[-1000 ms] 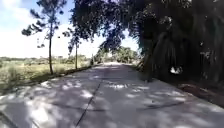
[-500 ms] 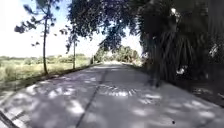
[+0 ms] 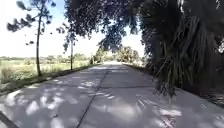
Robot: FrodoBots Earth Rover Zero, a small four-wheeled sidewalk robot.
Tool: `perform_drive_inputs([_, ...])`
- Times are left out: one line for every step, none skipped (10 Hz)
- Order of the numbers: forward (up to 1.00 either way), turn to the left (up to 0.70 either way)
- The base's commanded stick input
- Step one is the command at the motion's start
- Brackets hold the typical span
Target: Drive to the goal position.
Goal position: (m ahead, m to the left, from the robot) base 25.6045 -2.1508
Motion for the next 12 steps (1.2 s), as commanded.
perform_drive_inputs([0.84, 0.00])
perform_drive_inputs([0.84, 0.00])
perform_drive_inputs([0.84, 0.00])
perform_drive_inputs([0.84, 0.00])
perform_drive_inputs([0.84, 0.00])
perform_drive_inputs([0.84, 0.00])
perform_drive_inputs([0.84, 0.00])
perform_drive_inputs([0.84, 0.00])
perform_drive_inputs([0.84, 0.00])
perform_drive_inputs([0.84, 0.00])
perform_drive_inputs([0.84, 0.00])
perform_drive_inputs([0.84, 0.00])
